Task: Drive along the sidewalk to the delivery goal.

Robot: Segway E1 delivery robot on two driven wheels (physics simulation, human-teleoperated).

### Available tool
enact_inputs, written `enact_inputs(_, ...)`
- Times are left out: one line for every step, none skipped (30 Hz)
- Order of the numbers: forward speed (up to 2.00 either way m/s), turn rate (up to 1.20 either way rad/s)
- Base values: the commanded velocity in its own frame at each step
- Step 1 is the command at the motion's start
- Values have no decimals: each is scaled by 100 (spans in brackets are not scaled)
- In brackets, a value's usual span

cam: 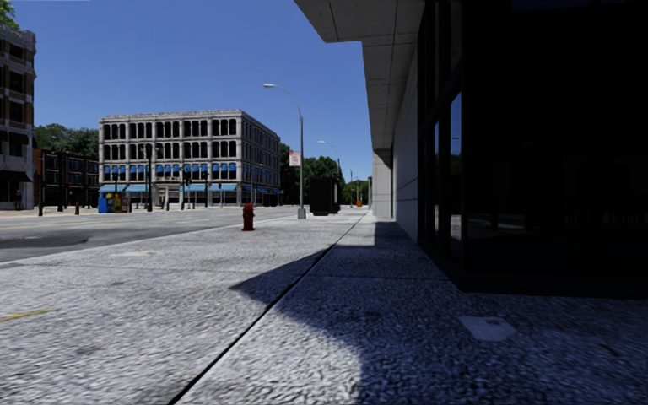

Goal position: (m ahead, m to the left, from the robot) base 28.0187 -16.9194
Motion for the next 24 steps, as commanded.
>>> enact_inputs(200, 0)
enact_inputs(200, 0)
enact_inputs(200, 0)
enact_inputs(200, 0)
enact_inputs(200, 0)
enact_inputs(200, 0)
enact_inputs(200, 0)
enact_inputs(200, 0)
enact_inputs(200, 0)
enact_inputs(200, 0)
enact_inputs(200, 0)
enact_inputs(200, 0)
enact_inputs(200, 0)
enact_inputs(200, 0)
enact_inputs(200, 0)
enact_inputs(200, 0)
enact_inputs(200, 0)
enact_inputs(200, 0)
enact_inputs(200, 0)
enact_inputs(200, 0)
enact_inputs(200, 0)
enact_inputs(200, 0)
enact_inputs(200, 0)
enact_inputs(200, 0)
